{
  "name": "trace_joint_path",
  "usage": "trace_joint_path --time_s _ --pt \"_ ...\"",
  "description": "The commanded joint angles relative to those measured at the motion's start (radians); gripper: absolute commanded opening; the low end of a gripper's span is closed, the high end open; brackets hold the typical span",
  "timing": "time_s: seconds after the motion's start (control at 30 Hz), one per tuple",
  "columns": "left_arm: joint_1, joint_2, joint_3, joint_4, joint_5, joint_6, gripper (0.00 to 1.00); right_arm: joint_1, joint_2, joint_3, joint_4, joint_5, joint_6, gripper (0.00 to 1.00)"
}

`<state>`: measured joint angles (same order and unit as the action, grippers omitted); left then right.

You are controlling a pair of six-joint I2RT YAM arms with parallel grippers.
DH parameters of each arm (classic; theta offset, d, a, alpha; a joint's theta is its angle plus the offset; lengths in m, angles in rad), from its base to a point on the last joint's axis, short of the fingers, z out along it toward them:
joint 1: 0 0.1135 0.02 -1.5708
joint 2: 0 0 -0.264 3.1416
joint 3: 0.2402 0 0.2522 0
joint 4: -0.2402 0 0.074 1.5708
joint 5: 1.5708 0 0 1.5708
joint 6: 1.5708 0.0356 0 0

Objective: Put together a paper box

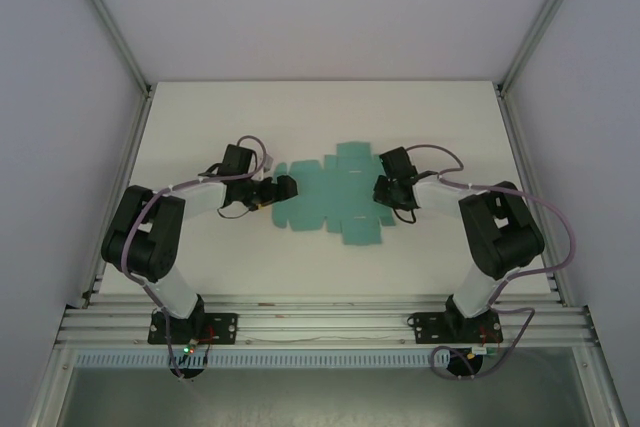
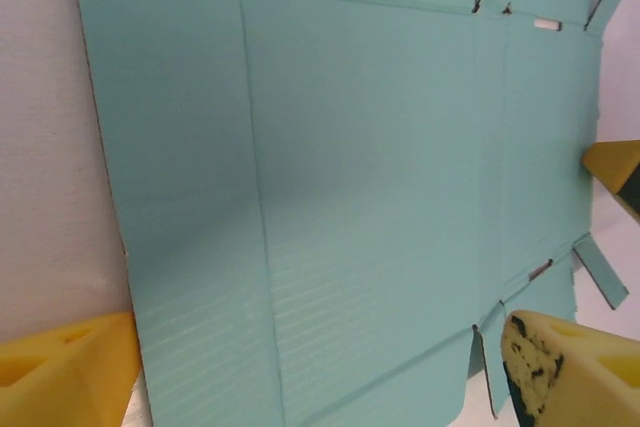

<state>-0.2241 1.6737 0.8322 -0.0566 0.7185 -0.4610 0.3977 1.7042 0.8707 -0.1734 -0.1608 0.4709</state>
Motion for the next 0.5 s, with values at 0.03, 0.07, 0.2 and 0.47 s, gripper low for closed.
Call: trace_joint_path --time_s 0.03,0.07,0.2,0.47 --pt "-0.007 -0.035 -0.021 0.12 0.101 -0.046 0.9 -0.015 0.097 -0.085 -0.141 -0.001 -0.009 0.23" --pt "-0.006 -0.051 -0.03 0.138 0.104 -0.052 0.9 -0.016 0.097 -0.088 -0.137 -0.003 -0.01 0.23" --pt "-0.003 -0.116 -0.081 0.253 0.118 -0.085 0.89 -0.018 0.091 -0.101 -0.115 -0.01 -0.021 0.22" --pt "-0.004 -0.078 -0.055 0.172 0.005 -0.059 0.86 -0.024 0.058 -0.134 -0.054 -0.057 -0.034 0.22"
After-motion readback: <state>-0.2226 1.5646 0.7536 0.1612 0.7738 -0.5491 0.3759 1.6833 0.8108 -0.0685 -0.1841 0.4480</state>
